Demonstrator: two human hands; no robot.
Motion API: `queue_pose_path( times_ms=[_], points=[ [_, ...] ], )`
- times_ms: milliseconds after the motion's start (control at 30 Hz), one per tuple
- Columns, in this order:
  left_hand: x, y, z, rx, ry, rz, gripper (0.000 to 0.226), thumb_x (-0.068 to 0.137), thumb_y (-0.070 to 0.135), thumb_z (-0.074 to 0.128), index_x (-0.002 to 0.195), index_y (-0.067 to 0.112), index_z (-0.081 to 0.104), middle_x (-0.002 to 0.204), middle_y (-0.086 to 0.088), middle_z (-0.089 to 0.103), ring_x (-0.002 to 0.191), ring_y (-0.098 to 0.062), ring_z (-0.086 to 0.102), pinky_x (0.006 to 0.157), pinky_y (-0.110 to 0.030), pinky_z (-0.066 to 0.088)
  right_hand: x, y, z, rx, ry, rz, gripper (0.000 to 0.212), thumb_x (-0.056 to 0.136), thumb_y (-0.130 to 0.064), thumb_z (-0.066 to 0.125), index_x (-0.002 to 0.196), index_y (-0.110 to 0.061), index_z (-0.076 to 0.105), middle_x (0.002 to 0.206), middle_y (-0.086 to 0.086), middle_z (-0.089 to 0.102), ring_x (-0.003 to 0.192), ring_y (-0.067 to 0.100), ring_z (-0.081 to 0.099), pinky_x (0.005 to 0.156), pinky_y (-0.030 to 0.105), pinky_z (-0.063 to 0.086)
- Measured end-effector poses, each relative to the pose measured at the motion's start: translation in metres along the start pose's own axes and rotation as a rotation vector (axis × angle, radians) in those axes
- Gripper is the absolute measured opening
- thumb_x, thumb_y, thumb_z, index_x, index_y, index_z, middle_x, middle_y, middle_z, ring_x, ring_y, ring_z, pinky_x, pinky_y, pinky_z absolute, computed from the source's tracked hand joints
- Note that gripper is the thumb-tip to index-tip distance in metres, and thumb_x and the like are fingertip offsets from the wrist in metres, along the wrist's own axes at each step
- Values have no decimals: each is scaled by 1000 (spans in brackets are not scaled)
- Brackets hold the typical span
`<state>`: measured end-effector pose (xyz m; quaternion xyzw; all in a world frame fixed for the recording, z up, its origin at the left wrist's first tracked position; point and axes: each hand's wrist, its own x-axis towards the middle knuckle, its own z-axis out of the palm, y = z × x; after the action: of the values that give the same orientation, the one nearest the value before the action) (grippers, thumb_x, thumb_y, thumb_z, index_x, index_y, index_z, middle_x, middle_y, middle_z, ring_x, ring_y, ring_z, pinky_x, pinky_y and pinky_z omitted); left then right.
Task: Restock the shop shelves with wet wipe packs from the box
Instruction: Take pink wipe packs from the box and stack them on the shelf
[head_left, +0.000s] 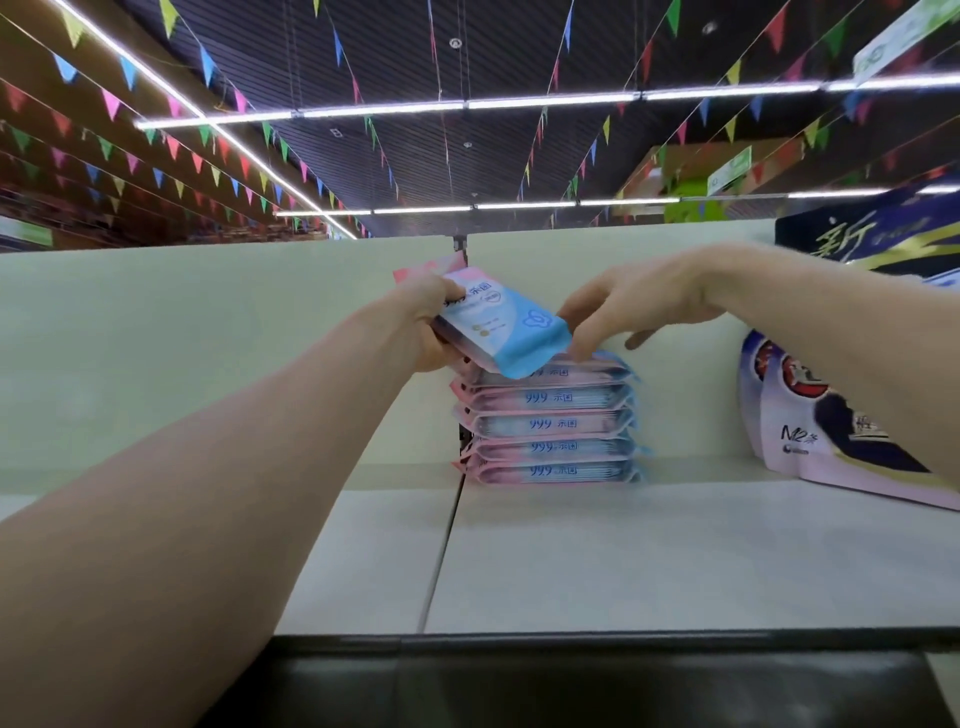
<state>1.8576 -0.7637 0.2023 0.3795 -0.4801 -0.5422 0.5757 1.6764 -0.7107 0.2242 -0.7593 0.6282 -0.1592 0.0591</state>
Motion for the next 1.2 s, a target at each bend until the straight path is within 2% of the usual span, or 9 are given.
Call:
queue_pose_path(
  times_ms=[100,267,400,500,633,767,867,1000,1200],
  points=[
    [-2,2,3,-59,8,11,16,98,8,50,113,2,52,87,-11,65,71,-23,66,58,-38,52,3,5,11,-46,1,-11,40,81,-23,74,117,-28,59,107,-13,63,101,11,58,93,34,50],
    [-10,-1,7,-91,7,26,10,99,6,49,108,2,48,80,-9,61,69,-22,63,67,-38,52,6,12,21,-44,113,-61,32,81,-22,74,110,-25,63,96,-10,67,90,11,62,82,23,49],
    [-18,-1,12,-118,5,38,10,100,4,46,110,2,47,79,-10,58,93,-26,65,72,-40,51,-4,5,14,-36,151,-70,78,75,-44,75,142,-30,38,134,-8,49,119,13,49,101,30,39],
    [-24,0,16,-133,-10,34,14,101,4,43,114,0,47,78,-11,56,87,-27,62,72,-42,51,-8,-10,16,25,252,-161,92,73,-55,72,148,-29,25,141,-4,41,116,13,47,95,27,38],
    [-28,0,20,-46,-52,24,11,100,5,45,95,-4,48,75,-12,56,65,-23,59,65,-38,49,-3,-19,29,-63,323,-202,80,76,-44,73,144,-29,32,130,-5,46,104,14,50,85,24,40],
    [-18,1,14,323,58,165,12,93,13,60,96,2,57,76,-13,62,58,-20,60,49,-29,55,-5,-12,18,46,262,-168,58,83,-27,66,136,-32,44,121,-2,48,96,15,55,74,22,44],
    [-14,-1,6,538,165,281,18,90,13,59,75,4,56,66,-12,61,43,-16,54,33,-17,44,-3,-1,14,19,203,-128,52,83,-24,64,132,-37,49,123,-4,49,107,18,52,79,27,42],
    [-9,-3,2,718,191,281,15,91,9,54,80,0,60,61,-11,61,26,-11,49,30,-13,36,-3,11,14,22,150,-140,41,87,-21,58,124,-36,58,116,-10,62,108,13,57,89,30,45],
    [-2,-8,-3,1001,218,296,19,87,9,53,69,5,57,56,-8,57,37,-16,48,39,-18,37,1,20,13,-22,197,-142,33,90,-20,57,119,-34,64,113,-14,65,109,10,57,95,31,45]
  ],
)
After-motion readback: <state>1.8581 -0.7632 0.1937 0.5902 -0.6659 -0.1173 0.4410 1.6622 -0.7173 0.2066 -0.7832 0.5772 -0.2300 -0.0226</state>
